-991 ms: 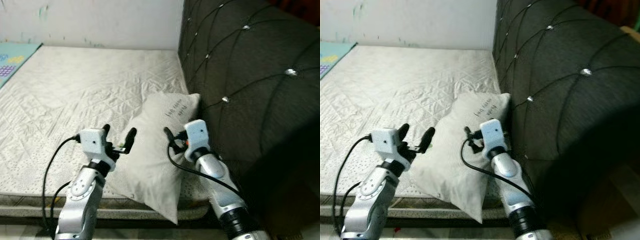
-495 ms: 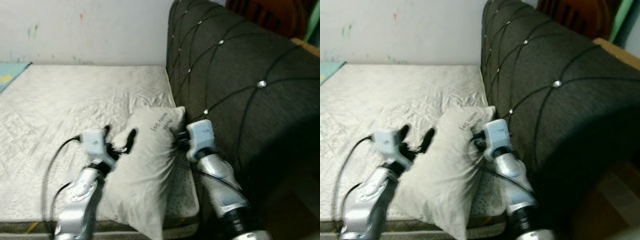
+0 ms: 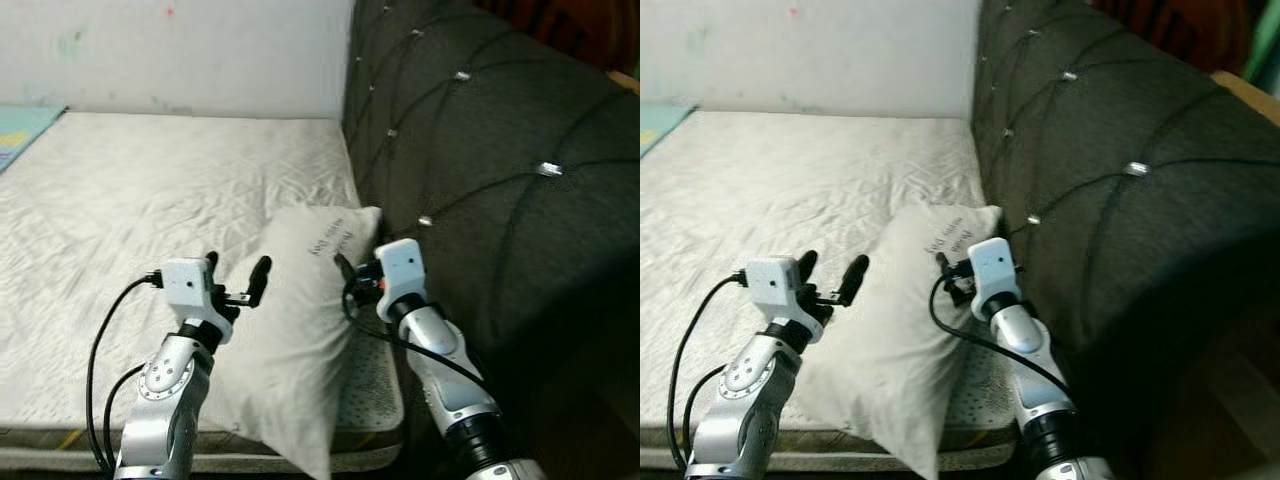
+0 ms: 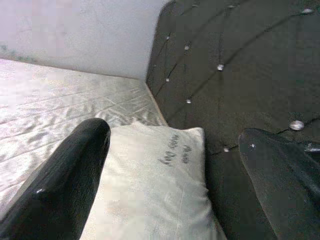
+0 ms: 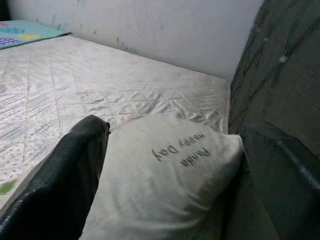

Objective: Clean up the room

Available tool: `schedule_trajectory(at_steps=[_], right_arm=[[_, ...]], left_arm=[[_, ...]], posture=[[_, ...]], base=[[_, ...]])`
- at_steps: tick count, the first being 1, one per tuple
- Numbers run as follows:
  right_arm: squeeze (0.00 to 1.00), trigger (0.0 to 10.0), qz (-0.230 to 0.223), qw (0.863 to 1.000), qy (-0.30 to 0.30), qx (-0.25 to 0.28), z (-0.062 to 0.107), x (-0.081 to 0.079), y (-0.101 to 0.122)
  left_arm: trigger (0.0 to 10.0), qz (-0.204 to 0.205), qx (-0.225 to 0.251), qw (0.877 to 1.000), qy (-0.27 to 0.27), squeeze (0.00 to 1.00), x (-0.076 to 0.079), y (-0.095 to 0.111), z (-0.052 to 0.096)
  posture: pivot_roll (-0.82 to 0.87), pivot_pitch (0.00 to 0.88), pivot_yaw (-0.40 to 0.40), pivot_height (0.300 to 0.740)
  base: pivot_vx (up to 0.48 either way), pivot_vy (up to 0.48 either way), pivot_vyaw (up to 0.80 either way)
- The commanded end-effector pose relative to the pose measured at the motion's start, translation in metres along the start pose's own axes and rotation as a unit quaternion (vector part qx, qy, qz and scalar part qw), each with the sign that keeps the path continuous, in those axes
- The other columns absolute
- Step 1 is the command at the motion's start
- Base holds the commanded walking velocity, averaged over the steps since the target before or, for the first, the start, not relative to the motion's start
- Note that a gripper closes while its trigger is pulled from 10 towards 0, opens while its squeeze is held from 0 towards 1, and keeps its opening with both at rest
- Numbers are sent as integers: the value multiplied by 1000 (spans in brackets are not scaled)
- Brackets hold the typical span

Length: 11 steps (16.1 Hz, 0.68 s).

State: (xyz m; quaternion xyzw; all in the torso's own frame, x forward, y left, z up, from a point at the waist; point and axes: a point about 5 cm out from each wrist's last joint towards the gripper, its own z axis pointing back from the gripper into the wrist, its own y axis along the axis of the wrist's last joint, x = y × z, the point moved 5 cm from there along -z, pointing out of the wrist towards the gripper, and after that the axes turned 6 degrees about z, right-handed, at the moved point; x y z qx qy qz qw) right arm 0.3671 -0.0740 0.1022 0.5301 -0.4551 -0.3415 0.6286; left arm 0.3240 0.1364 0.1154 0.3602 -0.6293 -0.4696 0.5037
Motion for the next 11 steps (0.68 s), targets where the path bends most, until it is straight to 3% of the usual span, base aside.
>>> schedule_trajectory(at_steps=[1, 8, 11], right_arm=[[0, 10000, -5, 1000, 5, 5, -2, -5, 4], [0, 10000, -5, 1000, 4, 4, -2, -4, 4], [0, 10000, -5, 1000, 4, 4, -2, -4, 3]], left_arm=[[10000, -1, -1, 1000, 9, 0, -5, 2, 0], [10000, -3, -2, 1000, 12, 0, -7, 1, 0], [10000, -3, 0, 1000, 16, 0, -7, 2, 0]], posture=[[-97, 0, -33, 740], [-100, 0, -33, 740], [-100, 0, -34, 740]], base=[[0, 480, 0], [0, 480, 0], [0, 105, 0]])
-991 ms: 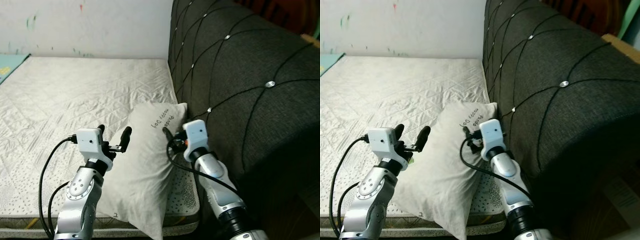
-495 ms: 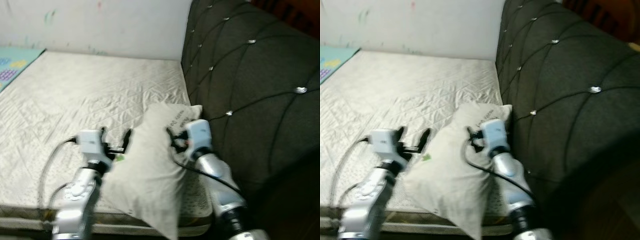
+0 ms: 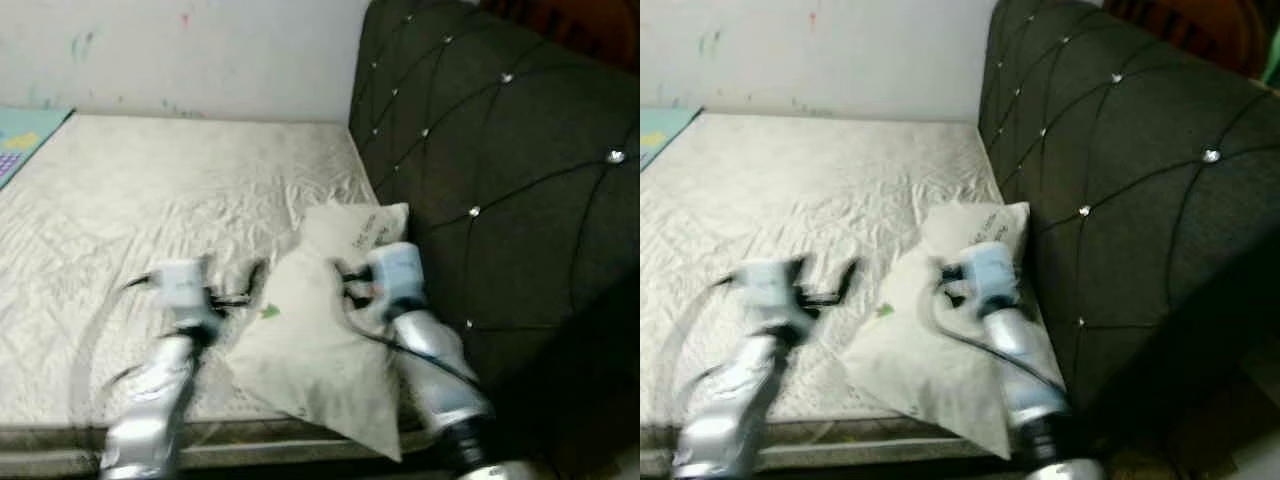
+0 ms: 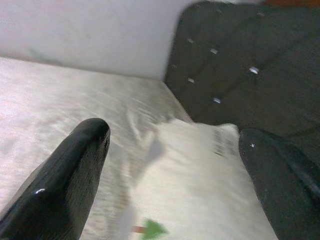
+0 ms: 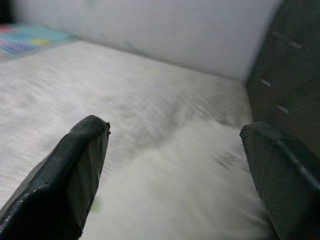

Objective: Clean up the room

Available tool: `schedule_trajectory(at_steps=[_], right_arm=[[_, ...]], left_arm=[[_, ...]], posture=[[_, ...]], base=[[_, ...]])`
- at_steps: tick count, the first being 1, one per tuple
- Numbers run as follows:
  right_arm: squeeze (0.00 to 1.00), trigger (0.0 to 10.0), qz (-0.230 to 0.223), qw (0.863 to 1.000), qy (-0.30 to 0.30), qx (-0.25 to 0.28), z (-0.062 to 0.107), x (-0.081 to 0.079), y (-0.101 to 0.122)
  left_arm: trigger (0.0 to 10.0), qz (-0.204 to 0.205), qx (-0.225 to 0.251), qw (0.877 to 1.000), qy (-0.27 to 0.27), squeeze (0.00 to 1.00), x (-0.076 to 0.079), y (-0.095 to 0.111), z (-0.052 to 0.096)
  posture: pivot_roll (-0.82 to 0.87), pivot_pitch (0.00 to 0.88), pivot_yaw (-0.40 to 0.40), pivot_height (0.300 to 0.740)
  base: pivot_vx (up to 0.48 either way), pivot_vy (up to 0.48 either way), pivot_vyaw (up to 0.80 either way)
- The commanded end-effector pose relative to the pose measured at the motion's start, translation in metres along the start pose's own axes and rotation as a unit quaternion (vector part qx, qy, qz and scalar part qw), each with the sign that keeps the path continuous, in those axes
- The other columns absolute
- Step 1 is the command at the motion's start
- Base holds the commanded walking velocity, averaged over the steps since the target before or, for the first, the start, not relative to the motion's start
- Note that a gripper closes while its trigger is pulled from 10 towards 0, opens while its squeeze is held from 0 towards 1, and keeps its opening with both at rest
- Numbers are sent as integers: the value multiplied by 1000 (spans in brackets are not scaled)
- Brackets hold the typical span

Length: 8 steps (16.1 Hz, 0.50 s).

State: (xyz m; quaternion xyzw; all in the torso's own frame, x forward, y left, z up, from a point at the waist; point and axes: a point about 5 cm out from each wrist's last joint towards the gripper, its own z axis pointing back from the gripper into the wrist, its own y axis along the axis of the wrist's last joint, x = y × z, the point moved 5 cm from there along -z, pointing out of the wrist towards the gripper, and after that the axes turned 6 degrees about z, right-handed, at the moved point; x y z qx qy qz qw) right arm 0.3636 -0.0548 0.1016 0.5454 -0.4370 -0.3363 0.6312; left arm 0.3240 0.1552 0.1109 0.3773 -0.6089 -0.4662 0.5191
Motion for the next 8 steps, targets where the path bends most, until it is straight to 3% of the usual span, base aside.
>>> schedule_trajectory(at_steps=[1, 8], right_arm=[[0, 10000, 7, 1000, -16, 0, 2, 15, 0], [0, 10000, -5, 1000, -16, -1, 3, 14, 0]], left_arm=[[10000, 5, 4, 1000, -14, 0, 11, 1, -4], [10000, -3, -1, 1000, -3, 0, 4, -3, -1]], posture=[[-100, 0, -34, 740], [-98, 0, -35, 740]], base=[[0, 0, 0], [0, 0, 0]])
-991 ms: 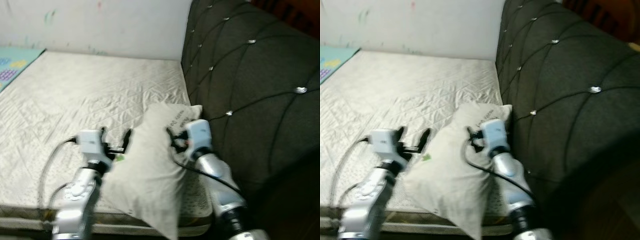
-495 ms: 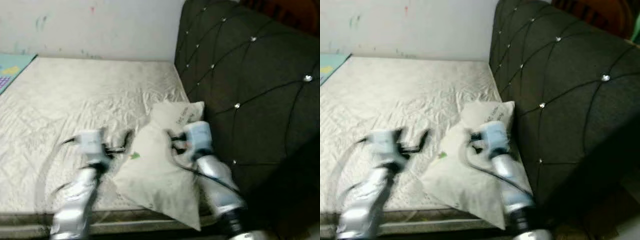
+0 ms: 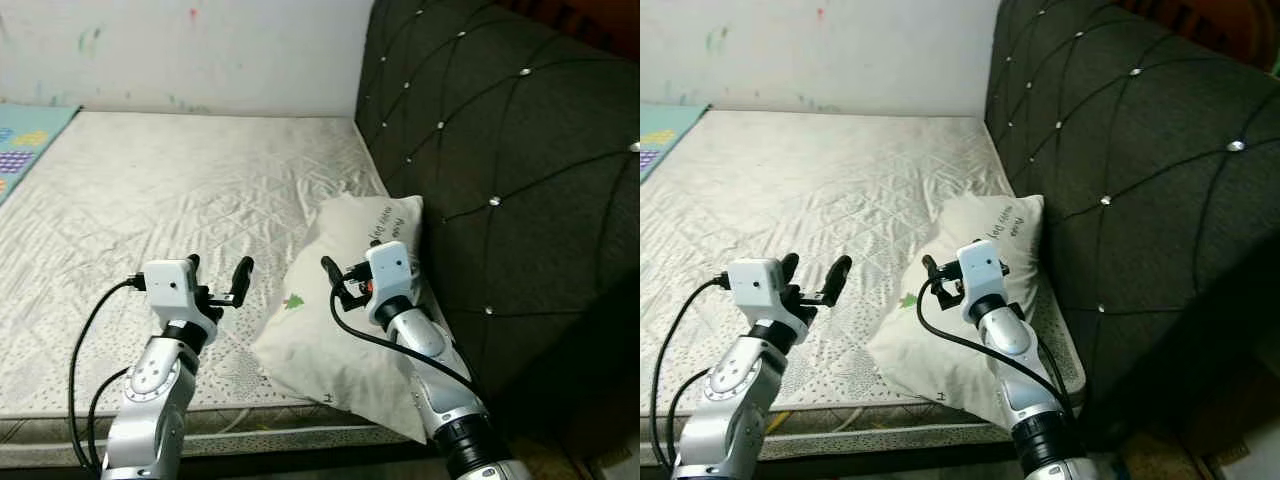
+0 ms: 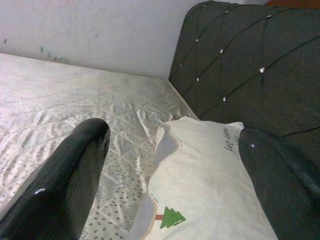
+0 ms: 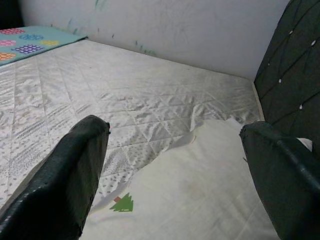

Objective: Clean up the room

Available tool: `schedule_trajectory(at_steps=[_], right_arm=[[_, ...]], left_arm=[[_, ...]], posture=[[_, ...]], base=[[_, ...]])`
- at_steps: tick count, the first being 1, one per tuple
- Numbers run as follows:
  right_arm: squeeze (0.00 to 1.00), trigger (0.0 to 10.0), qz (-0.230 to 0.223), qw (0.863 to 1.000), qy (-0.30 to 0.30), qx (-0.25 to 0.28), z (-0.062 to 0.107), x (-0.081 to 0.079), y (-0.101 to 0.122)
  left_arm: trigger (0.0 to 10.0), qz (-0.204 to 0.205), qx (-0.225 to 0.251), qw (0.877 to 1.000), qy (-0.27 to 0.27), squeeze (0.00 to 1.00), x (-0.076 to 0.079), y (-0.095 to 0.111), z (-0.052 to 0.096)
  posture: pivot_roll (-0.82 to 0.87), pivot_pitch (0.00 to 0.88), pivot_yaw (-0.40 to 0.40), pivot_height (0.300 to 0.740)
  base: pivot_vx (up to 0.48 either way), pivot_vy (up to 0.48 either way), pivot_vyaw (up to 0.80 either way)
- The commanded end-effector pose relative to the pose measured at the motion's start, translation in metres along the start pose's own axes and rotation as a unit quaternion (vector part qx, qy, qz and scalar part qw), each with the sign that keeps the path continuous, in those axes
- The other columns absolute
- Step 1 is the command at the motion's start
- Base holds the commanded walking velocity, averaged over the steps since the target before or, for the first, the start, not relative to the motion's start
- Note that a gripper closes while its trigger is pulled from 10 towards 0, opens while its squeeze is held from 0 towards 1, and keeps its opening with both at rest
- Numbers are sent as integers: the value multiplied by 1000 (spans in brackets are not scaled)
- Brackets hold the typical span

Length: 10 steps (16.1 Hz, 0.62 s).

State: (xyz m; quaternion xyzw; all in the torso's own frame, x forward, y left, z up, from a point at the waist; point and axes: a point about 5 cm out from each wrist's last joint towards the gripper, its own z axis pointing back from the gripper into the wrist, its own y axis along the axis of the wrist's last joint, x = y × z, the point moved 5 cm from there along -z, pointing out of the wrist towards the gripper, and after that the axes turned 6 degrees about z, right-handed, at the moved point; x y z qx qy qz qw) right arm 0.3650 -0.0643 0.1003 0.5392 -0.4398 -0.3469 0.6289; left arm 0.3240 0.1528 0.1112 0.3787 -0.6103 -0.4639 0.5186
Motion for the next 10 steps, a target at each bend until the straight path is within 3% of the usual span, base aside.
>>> schedule_trajectory(at_steps=[1, 10], right_arm=[[0, 10000, -10, 1000, -5, 4, 2, 4, 4], [0, 10000, -47, 999, 6, 14, 27, -9, 8]], left_arm=[[10000, -7, -9, 1000, 0, 0, -1, -4, 1], [10000, -42, -18, 999, 31, 0, -22, -6, 28]], posture=[[-98, 0, -35, 740], [-92, 44, -35, 740]], base=[[0, 0, 0], [0, 0, 0]])
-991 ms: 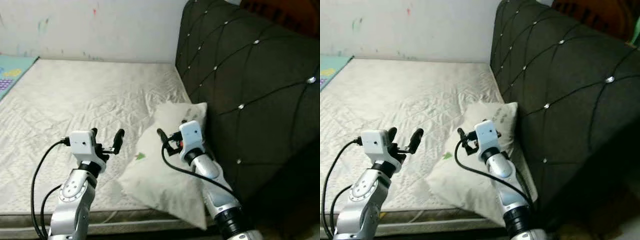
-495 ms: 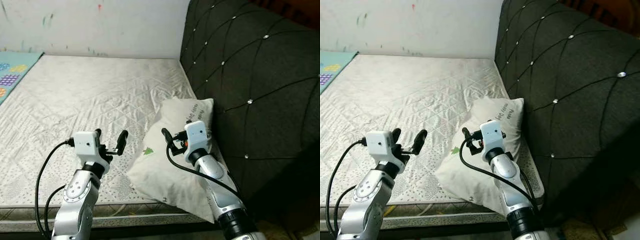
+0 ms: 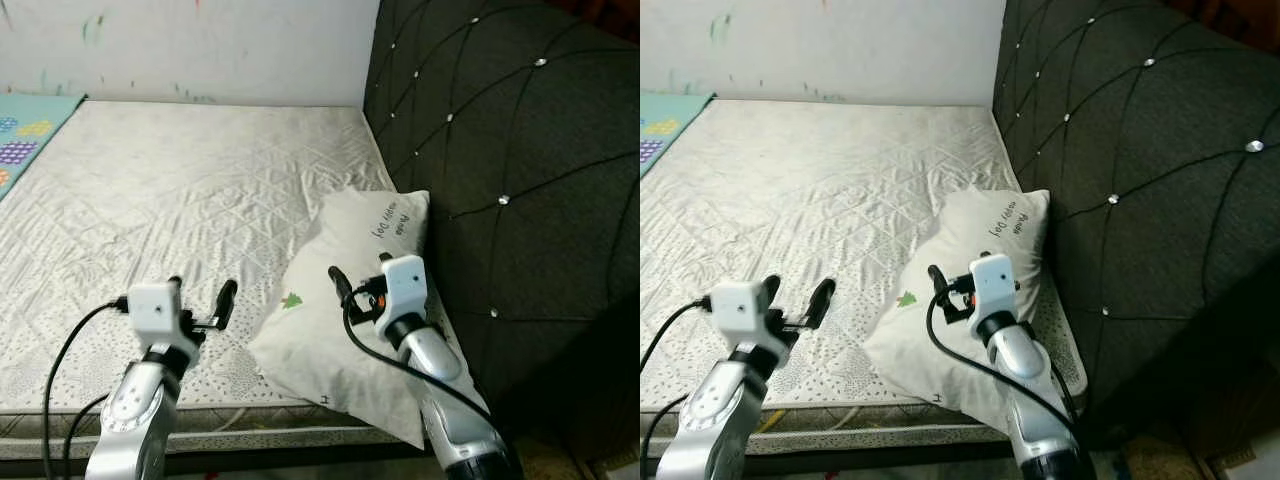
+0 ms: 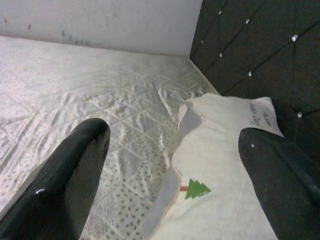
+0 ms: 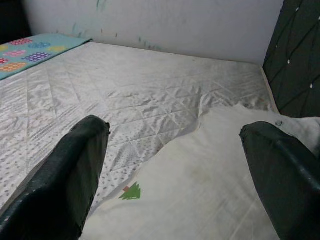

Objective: Clean up the room

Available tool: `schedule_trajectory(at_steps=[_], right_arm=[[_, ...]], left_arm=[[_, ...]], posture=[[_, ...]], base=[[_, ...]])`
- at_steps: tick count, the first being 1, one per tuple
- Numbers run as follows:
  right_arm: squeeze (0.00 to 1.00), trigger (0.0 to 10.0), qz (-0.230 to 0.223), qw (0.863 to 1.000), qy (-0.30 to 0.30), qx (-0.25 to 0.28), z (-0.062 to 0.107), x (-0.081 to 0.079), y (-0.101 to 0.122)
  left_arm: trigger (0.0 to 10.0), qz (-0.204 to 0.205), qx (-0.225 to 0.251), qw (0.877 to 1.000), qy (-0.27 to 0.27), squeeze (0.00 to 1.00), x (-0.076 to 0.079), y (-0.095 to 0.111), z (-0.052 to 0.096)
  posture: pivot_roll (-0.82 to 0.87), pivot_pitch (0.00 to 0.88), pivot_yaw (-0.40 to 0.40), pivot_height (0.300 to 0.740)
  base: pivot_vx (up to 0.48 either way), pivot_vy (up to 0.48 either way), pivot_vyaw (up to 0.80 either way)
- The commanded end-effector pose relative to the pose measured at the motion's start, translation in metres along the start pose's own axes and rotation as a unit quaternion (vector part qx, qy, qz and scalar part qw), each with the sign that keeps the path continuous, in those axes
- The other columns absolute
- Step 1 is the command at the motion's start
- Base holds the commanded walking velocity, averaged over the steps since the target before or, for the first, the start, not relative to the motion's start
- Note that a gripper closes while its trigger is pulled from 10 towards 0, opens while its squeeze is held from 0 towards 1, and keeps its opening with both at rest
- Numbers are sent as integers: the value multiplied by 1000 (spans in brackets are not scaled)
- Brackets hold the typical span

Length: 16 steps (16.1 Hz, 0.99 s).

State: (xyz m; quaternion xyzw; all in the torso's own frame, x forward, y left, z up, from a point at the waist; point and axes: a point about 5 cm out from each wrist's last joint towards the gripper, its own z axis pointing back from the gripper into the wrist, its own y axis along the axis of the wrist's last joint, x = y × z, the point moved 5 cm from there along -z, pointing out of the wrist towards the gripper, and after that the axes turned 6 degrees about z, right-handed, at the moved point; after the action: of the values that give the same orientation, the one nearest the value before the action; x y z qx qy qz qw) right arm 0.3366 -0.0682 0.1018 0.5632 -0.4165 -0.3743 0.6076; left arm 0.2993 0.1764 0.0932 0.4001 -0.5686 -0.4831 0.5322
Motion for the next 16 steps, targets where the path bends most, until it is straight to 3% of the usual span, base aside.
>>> schedule_trajectory(at_steps=[1, 7, 14, 16], right_arm=[[0, 10000, -1, 1000, 9, 7, 3, -5, 6], [0, 10000, -8, 1000, 20, 3, 17, -11, 6], [0, 10000, -13, 999, 29, -2, 19, -15, 7], [0, 10000, -13, 999, 31, -4, 20, -15, 8]], left_arm=[[10000, -8, 5, 1000, -1, 0, 2, 5, 4], [10000, -2, -7, 1000, -4, 0, 6, 1, 10], [10000, 3, -9, 1000, -6, 0, 8, 0, 9], [10000, 6, -9, 1000, -2, 0, 9, 1, 9]], posture=[[-92, 58, -35, 740], [-98, 102, -35, 740], [-103, 96, -31, 676], [-103, 92, -32, 676]], base=[[0, 0, 0], [0, 0, 0], [0, 0, 0], [0, 0, 0]])
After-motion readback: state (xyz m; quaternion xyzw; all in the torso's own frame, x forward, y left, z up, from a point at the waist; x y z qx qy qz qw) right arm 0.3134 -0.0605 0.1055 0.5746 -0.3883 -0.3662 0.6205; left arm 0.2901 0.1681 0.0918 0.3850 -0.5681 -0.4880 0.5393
